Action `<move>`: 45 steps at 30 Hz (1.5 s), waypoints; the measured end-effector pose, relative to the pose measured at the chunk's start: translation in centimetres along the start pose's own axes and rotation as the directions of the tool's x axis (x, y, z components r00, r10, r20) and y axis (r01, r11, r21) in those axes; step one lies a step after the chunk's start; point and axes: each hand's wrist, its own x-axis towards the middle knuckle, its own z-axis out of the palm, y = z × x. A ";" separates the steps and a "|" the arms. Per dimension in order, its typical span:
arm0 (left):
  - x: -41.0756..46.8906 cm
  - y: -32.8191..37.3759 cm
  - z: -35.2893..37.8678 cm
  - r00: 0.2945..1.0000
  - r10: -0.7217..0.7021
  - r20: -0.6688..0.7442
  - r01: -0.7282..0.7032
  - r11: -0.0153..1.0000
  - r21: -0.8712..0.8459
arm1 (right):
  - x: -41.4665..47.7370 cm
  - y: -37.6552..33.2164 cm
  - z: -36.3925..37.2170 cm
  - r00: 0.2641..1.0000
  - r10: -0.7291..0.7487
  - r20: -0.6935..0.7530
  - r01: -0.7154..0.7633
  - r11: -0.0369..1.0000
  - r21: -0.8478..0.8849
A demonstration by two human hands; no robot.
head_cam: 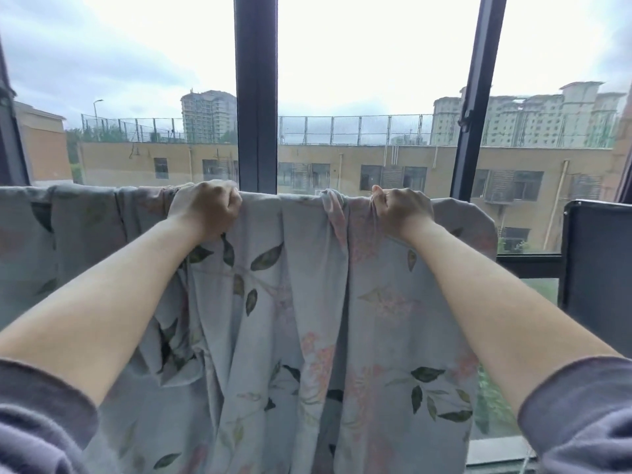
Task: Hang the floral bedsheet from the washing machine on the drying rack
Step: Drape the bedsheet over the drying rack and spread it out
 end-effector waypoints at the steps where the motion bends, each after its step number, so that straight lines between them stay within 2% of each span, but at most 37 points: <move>1: 0.3 1.1 0.1 1.000 0.028 0.010 -0.027 0.999 -0.019 | 0.0 0.0 0.0 1.000 0.005 -0.001 -0.005 1.000 -0.007; 5: 1.0 6.7 1.8 0.961 0.276 0.020 -0.276 0.961 -0.029 | -0.2 0.7 0.1 1.000 0.010 -0.022 -0.011 1.000 -0.028; 10: 1.4 5.7 1.8 0.959 0.274 -0.068 -0.278 0.958 -0.064 | -0.1 2.1 -0.1 0.999 0.001 -0.032 -0.002 1.000 -0.028; 12: 1.1 3.9 1.2 0.979 0.183 -0.086 -0.190 0.979 -0.075 | 0.0 2.3 0.0 1.000 0.009 -0.021 -0.010 1.000 -0.030; 15: 1.0 0.9 0.1 0.983 -0.140 -0.119 0.136 0.990 -0.045 | 0.2 2.2 0.3 1.000 0.008 -0.018 -0.009 1.000 -0.026; 18: 1.6 -0.6 -0.9 0.896 -0.441 -0.049 0.441 0.898 -0.009 | 0.4 2.0 0.7 1.000 -0.010 -0.028 0.009 1.000 -0.022; 20: 1.9 -0.5 -1.4 0.862 -0.505 -0.030 0.506 0.863 0.001 | 0.4 2.0 0.8 1.000 -0.012 -0.023 0.011 1.000 -0.017; 21: 2.2 0.0 -1.3 0.885 -0.462 -0.051 0.462 0.887 -0.008 | 0.3 2.2 0.8 1.000 -0.006 -0.020 0.006 1.000 -0.016; 22: 2.4 1.0 -1.0 0.928 -0.363 -0.086 0.361 0.932 -0.043 | 0.3 2.5 0.7 1.000 -0.002 -0.020 0.002 1.000 -0.016; 24: 2.5 4.5 -0.8 0.995 -0.078 -0.069 0.065 0.984 -0.167 | 0.3 2.7 0.6 1.000 0.000 -0.020 -0.001 1.000 -0.015; 26: 2.4 8.2 -0.2 0.984 0.174 0.040 -0.164 0.968 -0.189 | 0.3 2.5 0.5 1.000 -0.026 -0.014 0.025 1.000 -0.013; 27: 2.3 9.4 0.3 0.970 0.235 0.059 -0.221 0.958 -0.182 | 0.3 2.6 0.5 0.999 -0.042 -0.001 0.042 0.999 -0.004; 31: 2.4 7.9 0.7 0.972 0.221 -0.079 -0.231 0.960 -0.158 | 0.0 3.6 0.3 0.996 -0.087 0.032 0.086 0.996 0.040; 33: 2.2 4.9 0.5 0.984 0.136 -0.116 -0.148 0.984 -0.099 | 0.1 4.3 0.0 0.995 -0.079 0.061 0.076 0.996 0.052; 35: 1.9 2.6 0.0 0.990 -0.006 -0.144 -0.004 0.998 -0.070 | 0.1 4.3 -0.1 0.994 -0.073 0.083 0.069 0.996 0.056; 37: 2.2 1.7 -0.4 0.986 -0.142 -0.093 0.139 0.990 -0.040 | 0.3 3.9 -0.2 0.991 -0.086 0.103 0.081 0.995 0.059; 39: 2.9 2.4 -0.7 0.978 -0.206 -0.022 0.206 0.978 -0.003 | 0.5 3.5 -0.3 0.984 -0.109 0.138 0.101 0.993 0.062; 40: 3.1 3.3 -0.8 0.984 -0.180 -0.005 0.180 0.984 -0.006 | 0.6 3.5 -0.5 0.981 -0.110 0.161 0.101 0.993 0.060; 42: 3.0 6.1 -0.5 0.999 -0.013 0.044 0.016 0.997 -0.070 | 0.7 4.0 -0.8 0.974 -0.096 0.207 0.085 0.995 0.059; 44: 2.5 8.9 0.4 0.984 0.161 0.080 -0.152 0.982 -0.110 | 0.7 4.8 -1.1 0.968 -0.090 0.235 0.077 0.995 0.066; 45: 2.3 9.8 0.7 0.978 0.197 0.066 -0.189 0.975 -0.119 | 0.6 5.2 -1.3 0.968 -0.092 0.234 0.075 0.994 0.081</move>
